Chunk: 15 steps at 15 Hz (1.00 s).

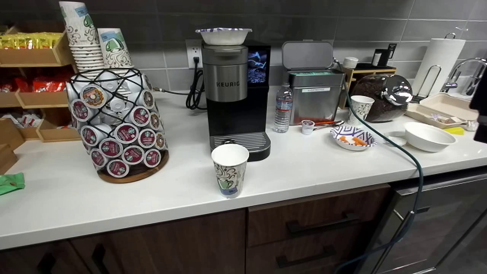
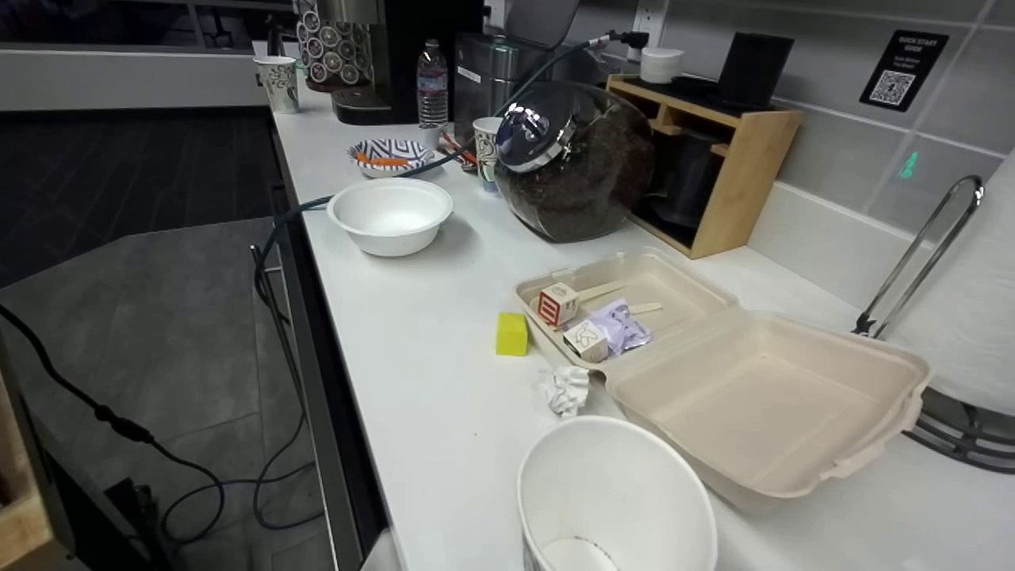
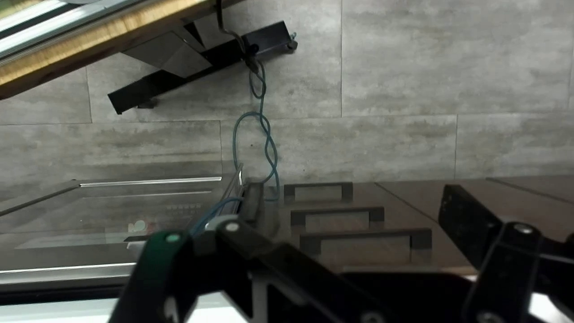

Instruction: Move the bowl to the left

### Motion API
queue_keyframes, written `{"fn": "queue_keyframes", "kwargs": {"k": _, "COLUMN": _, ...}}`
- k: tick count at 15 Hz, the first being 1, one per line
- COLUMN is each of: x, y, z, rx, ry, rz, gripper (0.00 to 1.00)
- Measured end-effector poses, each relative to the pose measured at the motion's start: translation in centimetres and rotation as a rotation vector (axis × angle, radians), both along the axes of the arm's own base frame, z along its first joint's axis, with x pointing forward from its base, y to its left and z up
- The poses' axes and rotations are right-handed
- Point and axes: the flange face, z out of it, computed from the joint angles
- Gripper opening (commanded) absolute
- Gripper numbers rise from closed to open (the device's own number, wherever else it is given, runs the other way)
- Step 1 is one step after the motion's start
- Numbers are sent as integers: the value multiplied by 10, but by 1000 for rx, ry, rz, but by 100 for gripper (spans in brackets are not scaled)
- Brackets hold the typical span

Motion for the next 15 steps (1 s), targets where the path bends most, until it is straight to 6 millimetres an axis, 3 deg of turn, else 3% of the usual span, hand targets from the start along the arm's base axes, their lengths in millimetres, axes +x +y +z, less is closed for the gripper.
{"fn": "queue_keyframes", "kwargs": {"k": 5, "x": 47, "y": -94, "z": -37, "rx": -109, "ry": -143, "rz": -237, "gripper": 100}}
{"fn": "queue_keyframes", "kwargs": {"k": 9, "x": 72, "y": -160, "z": -71, "rx": -210, "ry": -176, "rz": -431, "gripper": 100}}
{"fn": "queue_keyframes", "kwargs": {"k": 11, "x": 78, "y": -179, "z": -86, "rx": -238, "ry": -151, "rz": -519, "gripper": 100}}
{"fn": "queue_keyframes", "kwargs": {"k": 15, "x": 84, "y": -183, "z": -91, "rx": -262, "ry": -140, "rz": -589, "gripper": 100}}
